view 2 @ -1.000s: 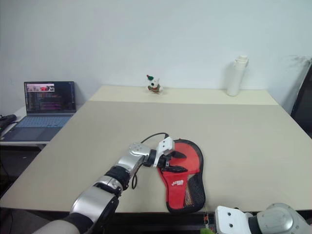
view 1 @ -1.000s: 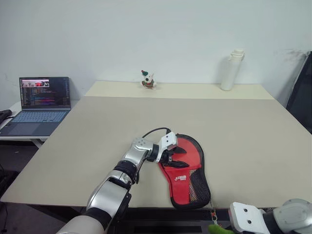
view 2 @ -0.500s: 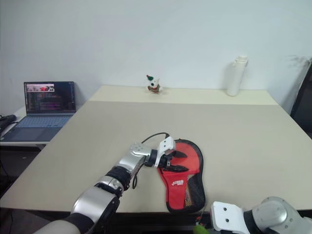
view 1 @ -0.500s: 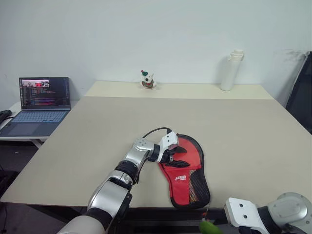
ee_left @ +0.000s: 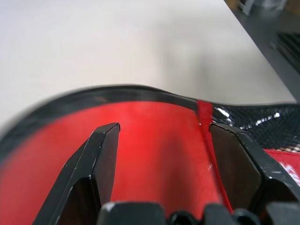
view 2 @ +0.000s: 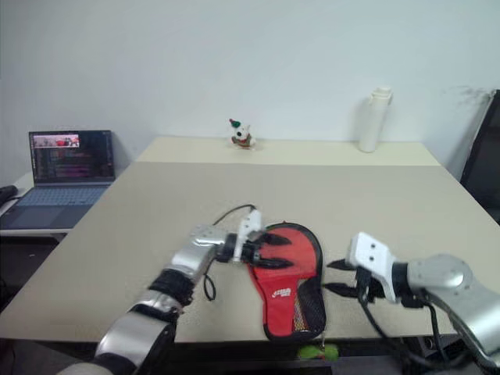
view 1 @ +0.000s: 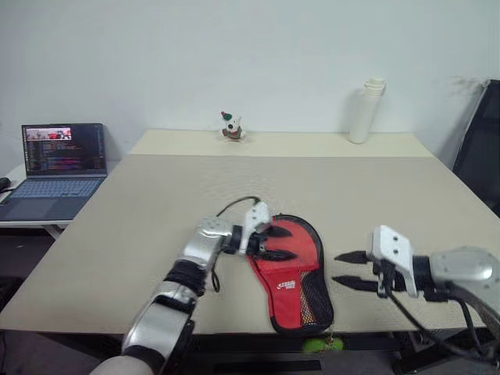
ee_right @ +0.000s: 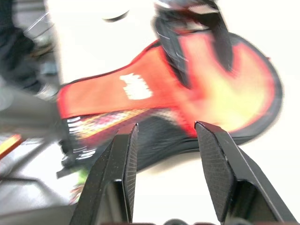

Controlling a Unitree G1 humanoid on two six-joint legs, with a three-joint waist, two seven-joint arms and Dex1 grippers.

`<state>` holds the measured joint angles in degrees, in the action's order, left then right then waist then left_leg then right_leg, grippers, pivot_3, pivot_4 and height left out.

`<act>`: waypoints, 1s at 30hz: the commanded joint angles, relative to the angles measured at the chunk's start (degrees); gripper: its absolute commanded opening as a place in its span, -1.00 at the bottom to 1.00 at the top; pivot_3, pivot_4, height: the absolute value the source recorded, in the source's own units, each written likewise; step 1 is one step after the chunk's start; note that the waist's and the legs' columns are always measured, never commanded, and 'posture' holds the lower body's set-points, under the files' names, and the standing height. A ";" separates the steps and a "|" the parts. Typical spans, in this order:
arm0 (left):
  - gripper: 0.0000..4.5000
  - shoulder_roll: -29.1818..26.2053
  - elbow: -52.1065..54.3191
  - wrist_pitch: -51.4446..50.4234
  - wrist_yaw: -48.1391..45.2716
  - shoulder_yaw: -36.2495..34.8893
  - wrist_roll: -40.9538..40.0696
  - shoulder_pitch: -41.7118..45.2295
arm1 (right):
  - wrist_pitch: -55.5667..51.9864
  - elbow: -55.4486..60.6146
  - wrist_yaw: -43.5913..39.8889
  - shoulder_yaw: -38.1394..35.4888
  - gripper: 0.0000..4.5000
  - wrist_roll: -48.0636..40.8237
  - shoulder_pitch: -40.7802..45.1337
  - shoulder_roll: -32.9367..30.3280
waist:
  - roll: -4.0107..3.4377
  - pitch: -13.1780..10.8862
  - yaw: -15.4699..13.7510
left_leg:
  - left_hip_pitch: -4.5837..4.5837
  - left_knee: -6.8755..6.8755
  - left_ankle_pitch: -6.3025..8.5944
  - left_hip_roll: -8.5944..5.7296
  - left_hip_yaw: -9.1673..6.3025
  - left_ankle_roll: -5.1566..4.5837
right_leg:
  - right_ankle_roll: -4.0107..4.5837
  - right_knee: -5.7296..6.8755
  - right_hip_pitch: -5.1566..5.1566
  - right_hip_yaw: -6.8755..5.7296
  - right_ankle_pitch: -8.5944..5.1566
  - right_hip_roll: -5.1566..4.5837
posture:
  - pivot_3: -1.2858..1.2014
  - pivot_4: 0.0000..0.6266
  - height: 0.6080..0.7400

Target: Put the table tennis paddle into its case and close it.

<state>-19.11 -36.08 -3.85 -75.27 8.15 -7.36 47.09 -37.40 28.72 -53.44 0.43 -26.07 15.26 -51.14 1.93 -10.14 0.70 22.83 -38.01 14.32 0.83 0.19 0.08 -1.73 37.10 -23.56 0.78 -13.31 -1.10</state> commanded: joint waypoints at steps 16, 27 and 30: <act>0.47 -13.03 49.95 -29.05 20.67 -15.94 -15.57 -27.65 | 23.80 -47.18 -6.47 3.17 -0.07 10.01 25.78 14.53 | -0.09 -0.04 -0.13 | 0.03 -0.04 -0.01 -0.10 -0.03 0.01 | 0.29 0.02 0.01 0.06 0.18 -0.23 | 0.03 -0.52 1.00; 0.47 -13.48 50.31 -28.23 26.84 -15.27 -15.64 -30.27 | 20.92 -43.50 -3.17 -1.89 -0.07 10.00 19.06 10.50 | -0.11 -0.04 -0.32 | -0.02 0.01 -0.01 -0.05 0.02 0.01 | 0.31 0.01 0.03 0.08 0.18 -0.19 | 0.03 -0.52 1.00; 0.47 -11.98 49.66 -28.12 28.91 -14.57 -15.77 -28.86 | 20.20 -42.56 -3.50 -1.96 -0.07 10.69 18.46 9.26 | -0.14 -0.06 -0.22 | -0.01 0.02 -0.01 -0.04 0.03 0.01 | 0.32 0.03 0.00 0.15 0.18 -0.18 | 0.03 -0.52 1.00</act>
